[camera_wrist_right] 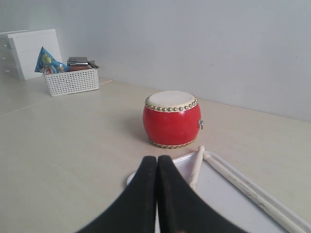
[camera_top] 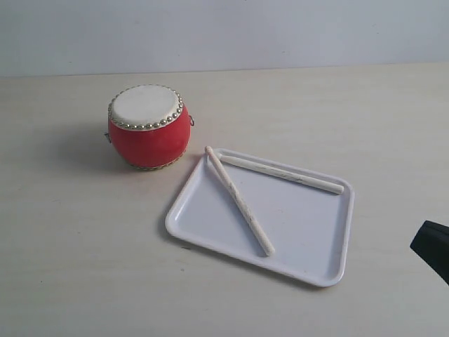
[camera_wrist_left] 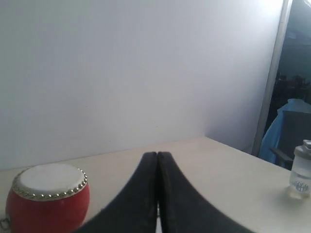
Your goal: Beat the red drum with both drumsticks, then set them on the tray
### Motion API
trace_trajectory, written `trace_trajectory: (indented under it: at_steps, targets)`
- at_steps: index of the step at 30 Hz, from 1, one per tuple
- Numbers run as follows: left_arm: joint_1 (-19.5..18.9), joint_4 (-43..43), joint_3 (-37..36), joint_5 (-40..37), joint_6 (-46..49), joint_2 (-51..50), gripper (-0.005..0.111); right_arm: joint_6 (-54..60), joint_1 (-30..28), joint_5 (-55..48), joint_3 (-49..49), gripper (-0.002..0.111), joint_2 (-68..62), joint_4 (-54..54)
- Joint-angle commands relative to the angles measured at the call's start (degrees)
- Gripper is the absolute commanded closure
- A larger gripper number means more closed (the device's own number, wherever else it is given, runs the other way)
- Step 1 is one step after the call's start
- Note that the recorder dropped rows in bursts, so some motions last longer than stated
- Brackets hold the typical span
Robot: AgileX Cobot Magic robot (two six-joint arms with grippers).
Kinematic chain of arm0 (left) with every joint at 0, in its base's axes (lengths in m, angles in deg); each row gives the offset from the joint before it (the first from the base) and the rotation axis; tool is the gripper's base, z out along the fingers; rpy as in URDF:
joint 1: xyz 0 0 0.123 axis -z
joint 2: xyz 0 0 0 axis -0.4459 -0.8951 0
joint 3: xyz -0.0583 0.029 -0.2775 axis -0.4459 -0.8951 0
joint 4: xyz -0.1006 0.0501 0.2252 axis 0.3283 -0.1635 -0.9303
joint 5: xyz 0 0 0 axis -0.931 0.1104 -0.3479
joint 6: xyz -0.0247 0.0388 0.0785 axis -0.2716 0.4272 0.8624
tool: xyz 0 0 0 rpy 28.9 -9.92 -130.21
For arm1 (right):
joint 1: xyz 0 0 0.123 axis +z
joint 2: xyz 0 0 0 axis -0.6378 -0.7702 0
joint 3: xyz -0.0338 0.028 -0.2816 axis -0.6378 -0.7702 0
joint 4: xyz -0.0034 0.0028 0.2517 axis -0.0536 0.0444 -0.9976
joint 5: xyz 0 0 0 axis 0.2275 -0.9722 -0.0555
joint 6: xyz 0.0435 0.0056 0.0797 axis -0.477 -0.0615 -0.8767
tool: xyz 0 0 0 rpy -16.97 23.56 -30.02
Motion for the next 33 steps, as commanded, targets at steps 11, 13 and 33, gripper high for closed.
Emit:
trace_trajectory:
  at_steps: [11,13,33]
  targets:
    - [-0.01,-3.79,0.79,-0.64,-12.36,-0.21,0.107,0.01,0.01,-0.17,-0.27,0.108,0.29,-0.21]
    - [-0.15,-22.21,2.31,1.36,-31.76,-0.21,0.107,0.01,0.01,-0.17,-0.27,0.108,0.29,-0.21]
    - [-1.21,-101.82,4.45,7.36,-102.62,0.29,0.107,0.10,0.01,-0.30,-0.27,0.108,0.29,-0.21]
